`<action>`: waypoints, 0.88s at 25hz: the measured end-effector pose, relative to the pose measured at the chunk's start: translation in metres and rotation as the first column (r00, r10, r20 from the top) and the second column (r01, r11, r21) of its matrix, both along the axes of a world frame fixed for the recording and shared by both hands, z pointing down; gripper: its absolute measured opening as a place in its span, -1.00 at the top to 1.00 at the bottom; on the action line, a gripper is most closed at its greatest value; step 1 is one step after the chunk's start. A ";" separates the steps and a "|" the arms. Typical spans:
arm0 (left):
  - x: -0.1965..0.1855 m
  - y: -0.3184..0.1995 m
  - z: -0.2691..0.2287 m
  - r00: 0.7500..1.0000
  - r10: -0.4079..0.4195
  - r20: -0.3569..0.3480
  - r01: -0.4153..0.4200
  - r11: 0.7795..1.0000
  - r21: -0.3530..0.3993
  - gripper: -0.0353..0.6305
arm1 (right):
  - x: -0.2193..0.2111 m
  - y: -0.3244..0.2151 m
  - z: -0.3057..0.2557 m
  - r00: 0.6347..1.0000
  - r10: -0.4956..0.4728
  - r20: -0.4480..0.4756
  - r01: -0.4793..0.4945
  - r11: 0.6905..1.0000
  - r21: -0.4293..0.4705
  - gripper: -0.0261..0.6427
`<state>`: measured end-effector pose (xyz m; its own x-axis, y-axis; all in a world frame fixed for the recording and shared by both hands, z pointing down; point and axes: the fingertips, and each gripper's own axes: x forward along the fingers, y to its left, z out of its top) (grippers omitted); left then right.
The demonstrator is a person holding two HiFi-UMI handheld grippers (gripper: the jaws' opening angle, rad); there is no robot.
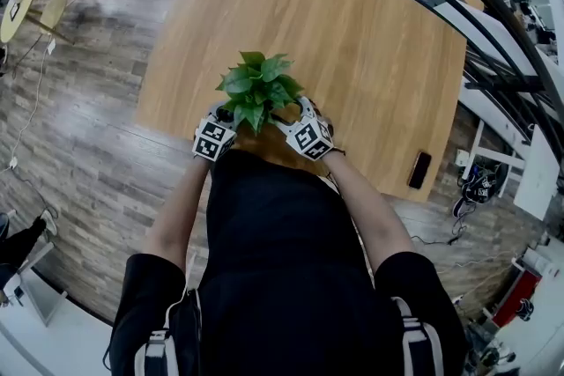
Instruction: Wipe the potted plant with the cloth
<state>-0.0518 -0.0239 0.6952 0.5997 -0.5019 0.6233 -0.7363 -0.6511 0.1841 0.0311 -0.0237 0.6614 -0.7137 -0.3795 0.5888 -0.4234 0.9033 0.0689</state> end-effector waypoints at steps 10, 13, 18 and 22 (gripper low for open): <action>0.009 0.026 -0.001 0.998 0.059 -0.010 -0.059 0.998 -0.007 0.55 | -0.001 0.000 0.002 1.000 0.004 -0.002 -0.004 1.000 0.010 0.18; 0.008 0.021 0.000 0.999 0.047 -0.005 -0.047 0.999 -0.006 0.55 | 0.000 0.002 0.000 1.000 0.005 -0.005 -0.005 1.000 0.010 0.18; -0.001 0.016 0.001 1.000 0.017 0.017 -0.017 1.000 0.009 0.55 | -0.004 0.024 -0.001 1.000 0.012 0.026 -0.012 1.000 -0.020 0.18; -0.006 0.011 0.002 0.999 -0.009 0.031 0.009 1.000 0.019 0.55 | -0.007 0.041 -0.003 0.998 -0.052 0.043 0.054 0.998 -0.042 0.18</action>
<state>-0.0582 -0.0126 0.6975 0.5757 -0.5190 0.6318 -0.7474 -0.6474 0.1492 0.0240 0.0177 0.6586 -0.7565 -0.3154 0.5729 -0.3763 0.9264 0.0131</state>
